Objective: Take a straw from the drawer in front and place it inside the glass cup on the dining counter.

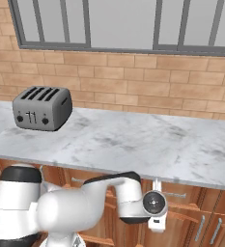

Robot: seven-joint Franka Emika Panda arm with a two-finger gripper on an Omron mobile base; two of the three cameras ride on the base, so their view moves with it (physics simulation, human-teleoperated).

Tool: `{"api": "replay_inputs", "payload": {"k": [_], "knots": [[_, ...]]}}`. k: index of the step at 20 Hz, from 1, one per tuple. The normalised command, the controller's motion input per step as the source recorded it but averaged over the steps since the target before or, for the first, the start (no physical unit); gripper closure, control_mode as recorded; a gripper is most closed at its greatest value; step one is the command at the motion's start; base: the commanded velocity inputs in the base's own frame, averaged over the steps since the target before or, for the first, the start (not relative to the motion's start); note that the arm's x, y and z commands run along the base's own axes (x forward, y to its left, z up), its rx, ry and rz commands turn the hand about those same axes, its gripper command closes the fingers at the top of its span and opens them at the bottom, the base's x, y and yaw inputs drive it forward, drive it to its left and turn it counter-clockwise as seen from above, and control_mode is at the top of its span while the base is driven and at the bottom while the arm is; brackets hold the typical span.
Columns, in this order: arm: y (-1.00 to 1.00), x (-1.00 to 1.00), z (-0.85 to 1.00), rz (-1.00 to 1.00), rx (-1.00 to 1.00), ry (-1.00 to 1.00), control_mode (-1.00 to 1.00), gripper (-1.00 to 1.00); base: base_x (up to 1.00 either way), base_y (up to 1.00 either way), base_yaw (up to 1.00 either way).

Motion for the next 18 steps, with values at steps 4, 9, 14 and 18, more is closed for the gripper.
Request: {"api": "replay_inputs", "payload": {"k": [4, 9, 14, 18], "knots": [[0.00, 0.00, -0.05, -0.02, 0.00, -0.09, -1.00, -1.00, 0.00, 0.00, 0.00], [-0.01, 0.00, -0.03, -0.03, 0.00, -0.09, -1.00, -1.00, 0.00, 0.00, 0.00], [-0.01, 0.00, -0.01, -0.03, 0.00, -0.08, -1.00, -1.00, 0.00, 0.00, 0.00], [-0.05, 0.00, 0.00, -0.03, 0.00, -0.04, -1.00, -1.00, 0.00, 0.00, 0.00]]}}
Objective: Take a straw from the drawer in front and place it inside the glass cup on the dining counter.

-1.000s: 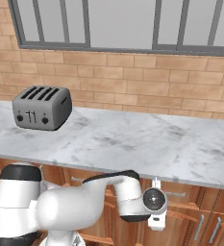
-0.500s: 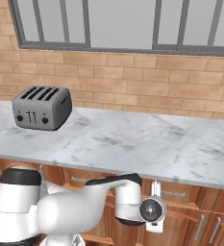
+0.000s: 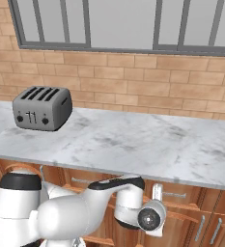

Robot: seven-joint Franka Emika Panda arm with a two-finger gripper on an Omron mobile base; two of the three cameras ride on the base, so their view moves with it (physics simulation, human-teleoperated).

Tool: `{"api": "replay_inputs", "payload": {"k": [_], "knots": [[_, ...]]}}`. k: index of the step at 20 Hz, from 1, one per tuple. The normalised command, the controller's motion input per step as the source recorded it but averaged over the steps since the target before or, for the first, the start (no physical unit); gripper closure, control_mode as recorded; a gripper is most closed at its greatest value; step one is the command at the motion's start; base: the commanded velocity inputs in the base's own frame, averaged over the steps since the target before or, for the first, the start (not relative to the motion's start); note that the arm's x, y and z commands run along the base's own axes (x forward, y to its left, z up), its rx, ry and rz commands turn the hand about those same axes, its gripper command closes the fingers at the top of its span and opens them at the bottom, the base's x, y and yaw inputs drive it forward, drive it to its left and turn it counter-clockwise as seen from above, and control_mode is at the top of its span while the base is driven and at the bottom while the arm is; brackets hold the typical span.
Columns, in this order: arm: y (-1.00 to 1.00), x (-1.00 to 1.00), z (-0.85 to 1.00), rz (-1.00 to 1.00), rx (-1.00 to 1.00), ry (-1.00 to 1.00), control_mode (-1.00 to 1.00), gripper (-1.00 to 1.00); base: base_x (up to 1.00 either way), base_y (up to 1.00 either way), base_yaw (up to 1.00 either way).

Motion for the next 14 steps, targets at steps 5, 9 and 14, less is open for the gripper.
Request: {"api": "replay_inputs", "payload": {"k": [5, 9, 14], "knots": [[-0.04, 0.00, -0.01, -0.03, 0.00, 0.00, -1.00, -1.00, 0.00, 0.00, 0.00], [0.00, 0.00, -0.01, -0.02, 0.00, -0.01, -1.00, -1.00, 0.00, 0.00, 0.00], [0.00, 0.00, 0.00, -0.01, 0.00, -0.05, -1.00, -1.00, 0.00, 0.00, 0.00]]}}
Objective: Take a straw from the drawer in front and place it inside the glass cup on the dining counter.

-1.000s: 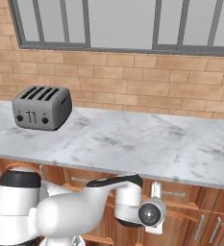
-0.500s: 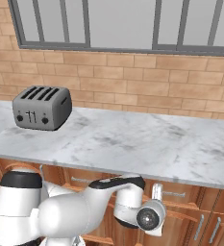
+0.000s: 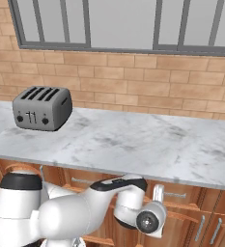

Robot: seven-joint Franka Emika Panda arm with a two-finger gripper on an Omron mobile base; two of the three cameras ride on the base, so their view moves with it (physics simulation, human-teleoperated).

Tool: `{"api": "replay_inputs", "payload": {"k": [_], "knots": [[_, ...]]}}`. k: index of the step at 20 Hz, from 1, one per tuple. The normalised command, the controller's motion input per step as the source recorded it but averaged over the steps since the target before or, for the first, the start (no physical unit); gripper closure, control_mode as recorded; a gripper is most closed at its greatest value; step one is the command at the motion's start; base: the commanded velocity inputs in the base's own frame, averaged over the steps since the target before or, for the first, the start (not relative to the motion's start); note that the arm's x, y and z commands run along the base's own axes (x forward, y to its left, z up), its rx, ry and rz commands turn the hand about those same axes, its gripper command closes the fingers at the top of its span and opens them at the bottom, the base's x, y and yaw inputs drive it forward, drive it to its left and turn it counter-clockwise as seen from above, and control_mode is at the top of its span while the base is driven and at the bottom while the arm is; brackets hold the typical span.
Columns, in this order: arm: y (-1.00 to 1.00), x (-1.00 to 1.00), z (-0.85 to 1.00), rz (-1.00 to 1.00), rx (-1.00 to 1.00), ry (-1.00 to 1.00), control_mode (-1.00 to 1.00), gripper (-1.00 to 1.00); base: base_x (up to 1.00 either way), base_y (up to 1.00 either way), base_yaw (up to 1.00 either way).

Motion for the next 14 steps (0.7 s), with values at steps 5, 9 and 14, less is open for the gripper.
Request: {"api": "replay_inputs", "payload": {"k": [5, 9, 14], "knots": [[0.00, 0.00, 0.00, -0.02, 0.00, -0.03, -1.00, -1.00, 0.00, 0.00, 0.00], [0.00, 0.00, 0.00, -0.02, 0.00, -0.02, -1.00, -1.00, 0.00, 0.00, 0.00], [0.00, 0.00, 0.00, -0.02, 0.02, -0.04, -1.00, -1.00, 0.00, 0.00, 0.00]]}}
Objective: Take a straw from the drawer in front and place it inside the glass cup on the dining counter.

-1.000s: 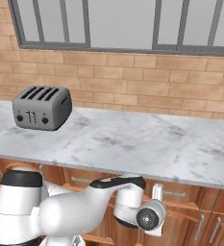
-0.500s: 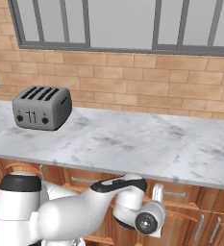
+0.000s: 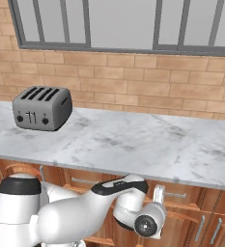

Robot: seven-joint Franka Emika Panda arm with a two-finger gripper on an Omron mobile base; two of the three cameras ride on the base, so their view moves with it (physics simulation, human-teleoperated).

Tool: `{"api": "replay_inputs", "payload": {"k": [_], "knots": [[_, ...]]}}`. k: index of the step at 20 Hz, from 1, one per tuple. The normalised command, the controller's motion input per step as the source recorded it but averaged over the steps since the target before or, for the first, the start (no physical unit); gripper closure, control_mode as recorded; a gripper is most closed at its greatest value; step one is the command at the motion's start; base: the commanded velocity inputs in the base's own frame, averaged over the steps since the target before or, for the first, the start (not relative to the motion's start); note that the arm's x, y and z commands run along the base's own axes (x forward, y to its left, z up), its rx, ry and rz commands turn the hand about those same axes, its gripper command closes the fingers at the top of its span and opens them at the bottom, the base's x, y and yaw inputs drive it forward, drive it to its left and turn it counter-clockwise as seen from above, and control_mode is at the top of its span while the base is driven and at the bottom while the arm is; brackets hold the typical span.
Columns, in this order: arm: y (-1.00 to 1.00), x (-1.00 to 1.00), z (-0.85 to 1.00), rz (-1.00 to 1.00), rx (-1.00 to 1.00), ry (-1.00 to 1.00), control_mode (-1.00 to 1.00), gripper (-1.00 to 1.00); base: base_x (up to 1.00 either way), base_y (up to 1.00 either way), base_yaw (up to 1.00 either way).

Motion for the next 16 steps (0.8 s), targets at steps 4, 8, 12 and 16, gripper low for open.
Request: {"api": "replay_inputs", "payload": {"k": [4, 8, 12, 16], "knots": [[0.00, 0.00, -0.01, 0.00, 0.01, -0.04, -1.00, -1.00, 0.00, 0.00, 0.00], [0.00, 0.04, -0.03, 0.00, 0.01, -0.03, -1.00, -1.00, 0.00, 0.00, 0.00], [0.00, 0.11, -0.01, 0.00, 0.00, -0.02, -1.00, -1.00, 0.00, 0.00, 0.00], [0.00, 0.16, 0.00, 0.00, 0.02, -0.04, -1.00, -1.00, 0.00, 0.00, 0.00]]}}
